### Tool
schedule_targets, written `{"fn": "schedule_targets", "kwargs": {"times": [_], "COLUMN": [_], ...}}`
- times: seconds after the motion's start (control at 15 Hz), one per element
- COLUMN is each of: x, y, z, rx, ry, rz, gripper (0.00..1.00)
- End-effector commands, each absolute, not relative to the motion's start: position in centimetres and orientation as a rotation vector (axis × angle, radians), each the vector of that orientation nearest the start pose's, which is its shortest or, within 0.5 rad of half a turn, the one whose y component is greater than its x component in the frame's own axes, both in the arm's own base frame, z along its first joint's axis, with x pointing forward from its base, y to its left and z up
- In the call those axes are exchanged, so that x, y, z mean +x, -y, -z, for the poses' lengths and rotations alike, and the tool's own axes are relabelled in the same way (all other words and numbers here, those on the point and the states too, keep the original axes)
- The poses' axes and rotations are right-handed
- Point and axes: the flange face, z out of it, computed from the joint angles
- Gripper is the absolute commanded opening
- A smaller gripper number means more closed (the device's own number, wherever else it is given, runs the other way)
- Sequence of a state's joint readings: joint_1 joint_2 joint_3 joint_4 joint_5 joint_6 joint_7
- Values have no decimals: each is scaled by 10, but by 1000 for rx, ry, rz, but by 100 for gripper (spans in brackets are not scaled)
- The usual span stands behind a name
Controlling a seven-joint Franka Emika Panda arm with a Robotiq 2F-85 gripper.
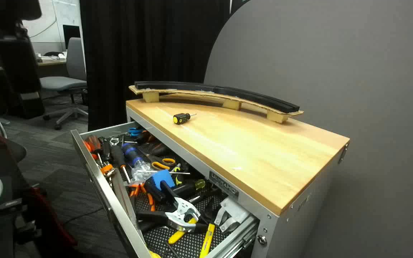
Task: Put the black object in the drawer and close it
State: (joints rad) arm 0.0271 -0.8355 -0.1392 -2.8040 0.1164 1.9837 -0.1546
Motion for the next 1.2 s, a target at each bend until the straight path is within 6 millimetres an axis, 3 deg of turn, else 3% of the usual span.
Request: {"fn": "schedule_targets", "kwargs": {"times": [0.0,0.4,0.47,1.13], "x": [297,297,305,455], "y": [22,22,20,-122], "z": [-428,-428,-425,-376], "rx": [-2933,-2933,-2945,-3007], "ry": [60,60,33,230], "rz": [45,46,48,194], "gripper": [100,100,100,100]}}
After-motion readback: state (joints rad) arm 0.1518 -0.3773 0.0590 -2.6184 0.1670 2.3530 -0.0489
